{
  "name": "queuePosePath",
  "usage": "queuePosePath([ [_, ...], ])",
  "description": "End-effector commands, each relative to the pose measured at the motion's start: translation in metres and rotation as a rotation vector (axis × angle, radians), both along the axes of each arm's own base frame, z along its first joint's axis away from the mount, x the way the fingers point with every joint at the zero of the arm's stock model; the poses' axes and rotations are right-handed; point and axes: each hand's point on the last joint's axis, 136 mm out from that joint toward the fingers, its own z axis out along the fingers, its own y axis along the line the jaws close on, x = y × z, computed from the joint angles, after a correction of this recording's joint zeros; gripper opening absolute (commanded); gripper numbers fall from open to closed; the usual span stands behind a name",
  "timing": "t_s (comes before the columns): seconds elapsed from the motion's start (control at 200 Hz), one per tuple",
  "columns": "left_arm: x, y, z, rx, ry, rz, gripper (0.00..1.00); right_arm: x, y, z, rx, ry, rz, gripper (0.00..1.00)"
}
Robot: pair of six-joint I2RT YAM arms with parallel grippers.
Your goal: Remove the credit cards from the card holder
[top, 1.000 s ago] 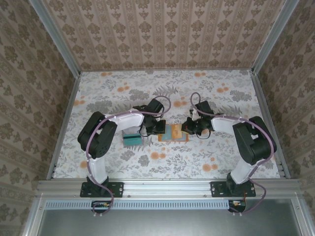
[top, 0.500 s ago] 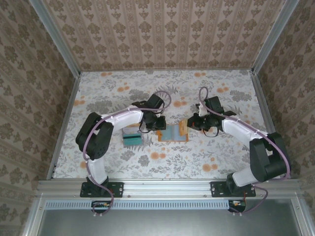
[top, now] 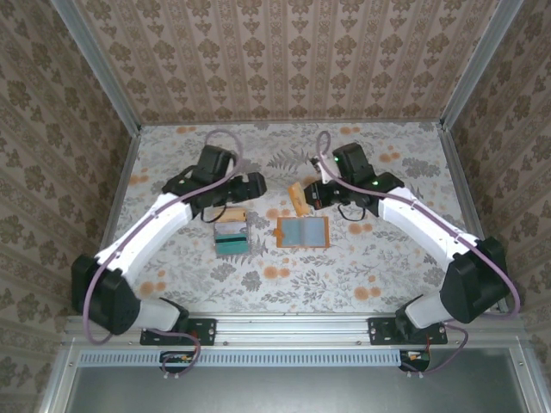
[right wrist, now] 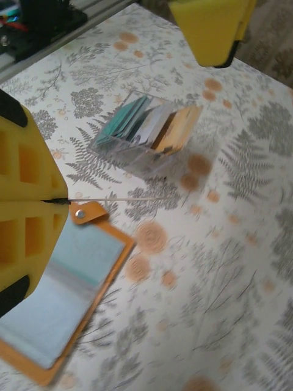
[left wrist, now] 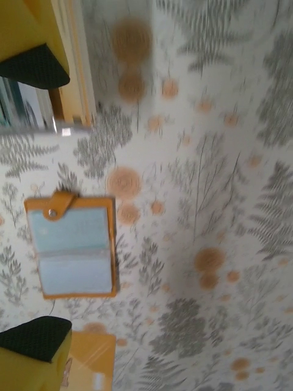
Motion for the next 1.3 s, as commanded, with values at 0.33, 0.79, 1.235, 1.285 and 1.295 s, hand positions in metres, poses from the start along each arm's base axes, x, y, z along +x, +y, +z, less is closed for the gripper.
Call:
queuePosePath([
  [0.33, -0.056, 0.133, 0.003, 0.113, -0.032, 0.355, 1.00, 0.014, 0.107, -0.003, -0.363, -0.309, 0.500, 0.00],
  [0.79, -0.113, 0.199, 0.013, 0.156, -0.071, 0.583, 1.00, 0.011, 0.172, -0.030, -0.460, -0.416, 0.740, 0.00],
  [1.235, -0.130, 0.206, 0.006, 0.169, -0.050, 0.608, 1.00, 0.017, 0.193, -0.069, -0.604, -0.492, 0.781, 0.00],
  [1.285, -0.131, 0.206, 0.006, 0.171, -0.049, 0.607, 1.00, 0.018, 0.195, -0.071, -0.605, -0.493, 0.781, 0.00],
  [1.295, -0.131, 0.206, 0.006, 0.171, -0.048, 0.607, 1.00, 0.018, 0.195, -0.072, -0.607, -0.491, 0.782, 0.00],
])
